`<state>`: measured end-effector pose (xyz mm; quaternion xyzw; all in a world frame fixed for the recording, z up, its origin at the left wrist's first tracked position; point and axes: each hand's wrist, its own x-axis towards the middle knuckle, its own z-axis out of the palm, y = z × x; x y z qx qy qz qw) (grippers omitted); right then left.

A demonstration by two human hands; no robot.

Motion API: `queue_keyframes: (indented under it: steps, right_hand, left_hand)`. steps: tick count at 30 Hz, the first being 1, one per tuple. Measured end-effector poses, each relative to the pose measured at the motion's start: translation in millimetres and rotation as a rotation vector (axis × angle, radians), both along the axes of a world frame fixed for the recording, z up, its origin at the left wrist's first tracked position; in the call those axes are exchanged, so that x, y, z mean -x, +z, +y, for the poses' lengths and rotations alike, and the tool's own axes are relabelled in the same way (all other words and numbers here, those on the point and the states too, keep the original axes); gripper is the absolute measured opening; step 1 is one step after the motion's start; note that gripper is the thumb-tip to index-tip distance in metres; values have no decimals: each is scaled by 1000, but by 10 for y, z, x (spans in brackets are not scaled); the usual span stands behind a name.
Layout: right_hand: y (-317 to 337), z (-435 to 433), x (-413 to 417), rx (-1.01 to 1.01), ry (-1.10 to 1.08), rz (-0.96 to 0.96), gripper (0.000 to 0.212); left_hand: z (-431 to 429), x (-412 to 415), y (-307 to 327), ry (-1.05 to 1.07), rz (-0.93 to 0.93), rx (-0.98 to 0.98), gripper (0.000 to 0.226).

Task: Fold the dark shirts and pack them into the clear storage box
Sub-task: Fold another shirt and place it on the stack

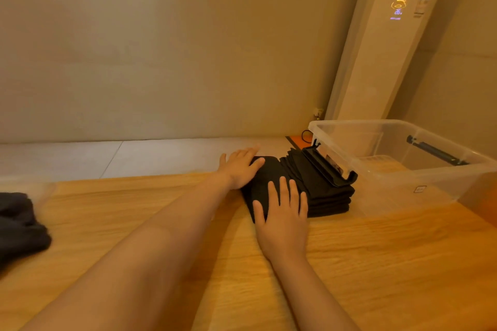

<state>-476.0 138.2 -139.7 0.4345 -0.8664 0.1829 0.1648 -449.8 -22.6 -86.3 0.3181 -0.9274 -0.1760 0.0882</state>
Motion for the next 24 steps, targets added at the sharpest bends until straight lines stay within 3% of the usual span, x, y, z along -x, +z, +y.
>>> queue_keyframes:
  steps: [3, 10, 14, 19, 24]
  right_hand:
    - [23, 15, -15, 45, 58, 72, 63]
    - [49, -57, -334, 77, 250, 153, 58]
    - [156, -523, -1285, 129, 537, 88, 59]
    - [522, -989, -2503, 243, 892, -45, 57]
    - [710, -1423, -3091, 167, 899, -297, 52]
  left_hand:
    - [-31, -433, 118, 58, 29, 72, 57]
    - [129, -1938, 263, -25, -18, 354, 62]
    - [169, -2825, 236, 16, -106, 459, 69]
    - [79, -3878, 341, 193, 5, 491, 73]
    - [-129, -4688, 357, 408, 106, 361, 63]
